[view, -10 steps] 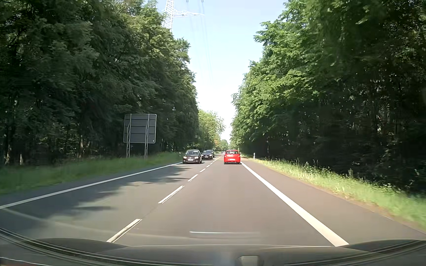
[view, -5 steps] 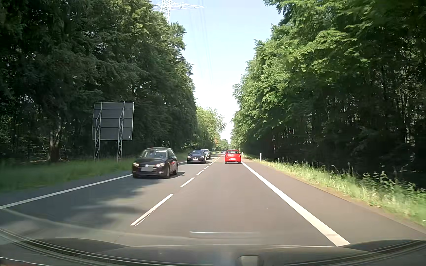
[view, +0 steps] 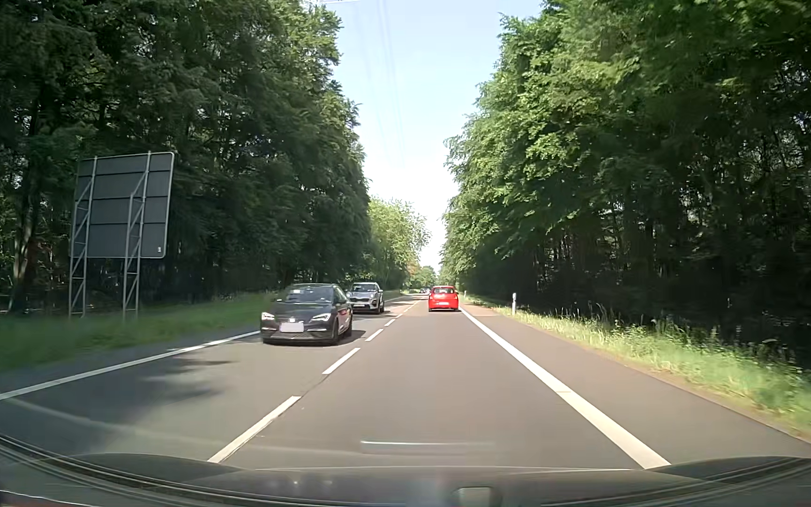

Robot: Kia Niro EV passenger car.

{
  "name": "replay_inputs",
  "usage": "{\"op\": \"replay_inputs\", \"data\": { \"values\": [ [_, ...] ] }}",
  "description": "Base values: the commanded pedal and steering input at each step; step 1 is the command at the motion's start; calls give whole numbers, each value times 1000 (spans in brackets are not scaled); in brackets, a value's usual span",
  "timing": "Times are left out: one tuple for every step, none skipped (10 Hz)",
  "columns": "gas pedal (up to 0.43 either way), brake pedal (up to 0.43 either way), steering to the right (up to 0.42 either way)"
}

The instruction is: Follow the waypoints while adhering to traffic rules and regulations

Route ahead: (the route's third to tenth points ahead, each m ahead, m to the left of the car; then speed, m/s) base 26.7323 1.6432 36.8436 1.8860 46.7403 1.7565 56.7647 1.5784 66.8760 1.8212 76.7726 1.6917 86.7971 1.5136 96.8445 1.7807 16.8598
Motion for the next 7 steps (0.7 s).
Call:
{"op": "replay_inputs", "data": {
  "values": [
    [67,30,1],
    [67,30,1],
    [67,30,2],
    [67,30,2],
    [67,30,3],
    [67,30,3],
    [67,30,3]
  ]
}}
